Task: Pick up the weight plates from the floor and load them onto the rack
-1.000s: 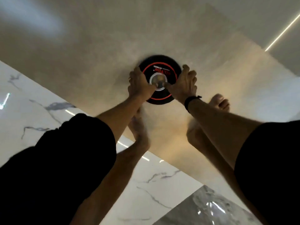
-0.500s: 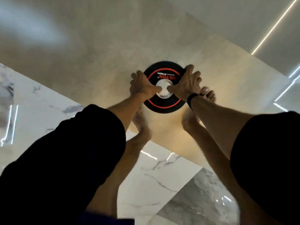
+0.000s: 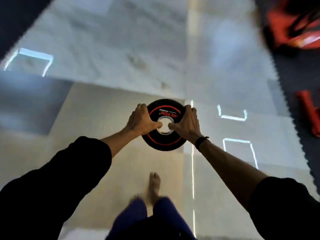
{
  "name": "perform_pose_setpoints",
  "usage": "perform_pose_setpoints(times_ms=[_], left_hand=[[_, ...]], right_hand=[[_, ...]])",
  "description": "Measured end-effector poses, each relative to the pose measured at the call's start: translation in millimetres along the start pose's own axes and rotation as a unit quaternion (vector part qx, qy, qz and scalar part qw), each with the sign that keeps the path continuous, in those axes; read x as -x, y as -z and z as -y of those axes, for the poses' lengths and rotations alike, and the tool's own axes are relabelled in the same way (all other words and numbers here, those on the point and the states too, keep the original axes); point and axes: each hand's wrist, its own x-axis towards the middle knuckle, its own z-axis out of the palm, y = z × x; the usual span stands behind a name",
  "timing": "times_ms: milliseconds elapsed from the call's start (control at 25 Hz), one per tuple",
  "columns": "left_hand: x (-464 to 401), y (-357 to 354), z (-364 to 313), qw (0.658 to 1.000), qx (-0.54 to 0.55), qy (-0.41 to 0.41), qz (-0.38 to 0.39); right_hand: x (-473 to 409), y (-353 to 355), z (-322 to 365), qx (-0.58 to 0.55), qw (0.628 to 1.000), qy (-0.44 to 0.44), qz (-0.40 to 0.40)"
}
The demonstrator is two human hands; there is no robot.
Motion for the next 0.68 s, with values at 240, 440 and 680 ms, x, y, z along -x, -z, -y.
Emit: perform_pose_setpoints(times_ms=[240, 440, 680], left_hand=[[40, 156, -244, 0.931, -0.005, -0.335, -0.142], [130, 204, -405, 0.810, 0.030, -0.547, -0.211], [282, 163, -515, 0.652, 0.067, -0.744, -0.128]], right_hand=[[59, 261, 87, 0.030, 0.947, 0.066, -0.312], [163, 420, 100, 0.152, 0.857, 0.095, -0.483], [350, 505, 32, 0.232, 0.788, -0.010, -0.570]])
